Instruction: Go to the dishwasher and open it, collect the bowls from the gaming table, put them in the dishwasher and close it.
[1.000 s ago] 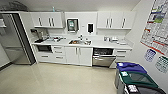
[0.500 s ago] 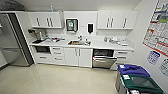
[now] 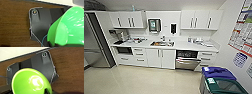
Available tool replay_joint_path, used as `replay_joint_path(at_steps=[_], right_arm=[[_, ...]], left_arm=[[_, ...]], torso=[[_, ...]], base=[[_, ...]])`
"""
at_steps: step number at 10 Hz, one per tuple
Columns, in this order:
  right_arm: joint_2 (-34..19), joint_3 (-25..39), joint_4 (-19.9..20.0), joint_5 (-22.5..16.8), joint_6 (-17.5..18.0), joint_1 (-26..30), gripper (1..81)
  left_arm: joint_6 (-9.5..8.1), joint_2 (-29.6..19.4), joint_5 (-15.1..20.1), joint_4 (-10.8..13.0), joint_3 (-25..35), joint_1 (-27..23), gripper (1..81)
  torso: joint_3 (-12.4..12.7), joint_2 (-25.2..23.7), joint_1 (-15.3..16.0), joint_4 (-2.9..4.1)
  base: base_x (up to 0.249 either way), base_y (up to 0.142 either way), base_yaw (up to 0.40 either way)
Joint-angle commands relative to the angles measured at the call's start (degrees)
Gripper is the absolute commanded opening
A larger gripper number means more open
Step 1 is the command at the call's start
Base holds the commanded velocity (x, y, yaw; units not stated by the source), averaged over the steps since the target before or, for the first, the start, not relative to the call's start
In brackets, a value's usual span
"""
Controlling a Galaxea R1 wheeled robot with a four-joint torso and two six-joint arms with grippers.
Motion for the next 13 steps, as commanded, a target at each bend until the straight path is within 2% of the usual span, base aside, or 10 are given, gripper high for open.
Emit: replay_joint_path(at_steps=[1,13], right_arm=[[-1.7,0.2,-0.3,-3.4,-0.2,1.7,1.0],[-1.8,0.2,-0.3,-3.4,-0.1,2.1,1.0]], left_arm=[[0.03,-1.1,2.6,0.4,0.2,-2.0,1.0],[0.03,-1.1,2.6,0.4,0.2,-2.1,1.0]], torso=[[0.0,0.0,0.0,0.0],[0.0,0.0,0.0,0.0]], base=[[0.16,-0.064,0.0],[0.159,-0.005,0.0]])
